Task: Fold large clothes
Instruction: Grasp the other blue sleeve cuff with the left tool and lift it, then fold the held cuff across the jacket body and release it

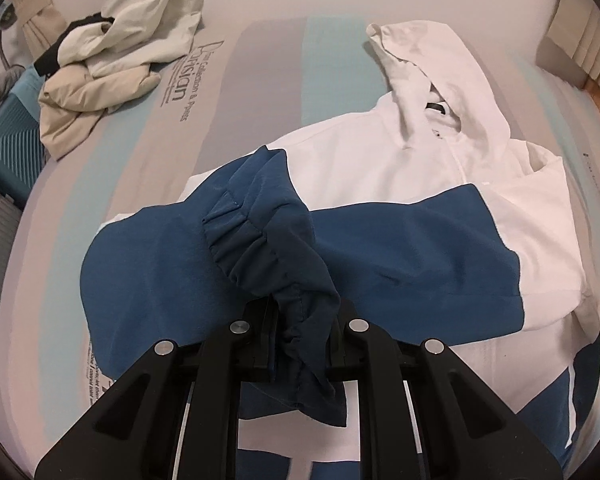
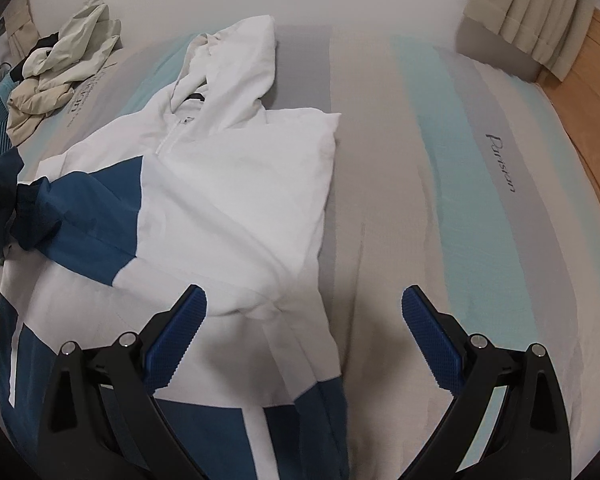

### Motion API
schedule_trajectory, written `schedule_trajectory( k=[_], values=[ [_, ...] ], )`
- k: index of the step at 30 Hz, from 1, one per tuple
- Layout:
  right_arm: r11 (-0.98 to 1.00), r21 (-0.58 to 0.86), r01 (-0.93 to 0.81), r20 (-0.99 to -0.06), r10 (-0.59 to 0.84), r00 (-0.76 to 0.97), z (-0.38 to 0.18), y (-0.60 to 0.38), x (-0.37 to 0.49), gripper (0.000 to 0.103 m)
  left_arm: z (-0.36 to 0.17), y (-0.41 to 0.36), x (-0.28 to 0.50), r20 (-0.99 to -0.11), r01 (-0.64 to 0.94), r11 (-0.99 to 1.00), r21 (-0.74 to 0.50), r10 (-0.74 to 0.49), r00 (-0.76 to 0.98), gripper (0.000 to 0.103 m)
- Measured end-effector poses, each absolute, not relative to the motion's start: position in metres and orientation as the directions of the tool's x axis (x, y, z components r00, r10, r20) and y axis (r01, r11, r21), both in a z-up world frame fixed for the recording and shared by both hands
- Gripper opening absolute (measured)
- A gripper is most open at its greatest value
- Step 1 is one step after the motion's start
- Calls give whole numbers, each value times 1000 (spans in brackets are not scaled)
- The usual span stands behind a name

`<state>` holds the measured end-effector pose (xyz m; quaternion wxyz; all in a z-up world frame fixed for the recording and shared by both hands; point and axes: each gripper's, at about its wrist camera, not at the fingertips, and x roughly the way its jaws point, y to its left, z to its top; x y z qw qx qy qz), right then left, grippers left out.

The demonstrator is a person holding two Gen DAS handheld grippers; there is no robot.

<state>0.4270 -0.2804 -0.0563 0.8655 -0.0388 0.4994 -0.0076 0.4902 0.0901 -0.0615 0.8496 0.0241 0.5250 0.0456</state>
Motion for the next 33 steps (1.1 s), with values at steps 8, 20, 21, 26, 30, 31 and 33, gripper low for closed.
schedule_trajectory(
  k=[8,20,21,26,30,31,33],
  values=[
    [997,-72,0,-871,-62,488,-59,-300,414,94,-59,36,494,-888,-14,998,54,54,456,14],
    [998,-52,28,-875,-59,481,-63,-334,401,94,-56,-60,512,-880,64,998,4,-26,474,14],
    [998,-46,32,-876,-56,480,-64,-338,400,94,-56,-65,512,-880,72,997,6,-29,475,14],
    [998,-45,51,-877,-64,477,-67,-350,398,94,-63,-107,518,-882,115,993,-5,-59,467,14],
    [997,-37,64,-878,-63,474,-69,-359,393,94,-73,-136,515,-892,157,988,3,-68,448,14],
    [997,-38,66,-878,-65,474,-69,-361,391,94,-75,-143,513,-893,166,986,0,-75,444,14],
    [997,-35,72,-878,-65,474,-70,-365,388,94,-78,-158,512,-893,181,984,-1,-82,441,14]
  ],
)
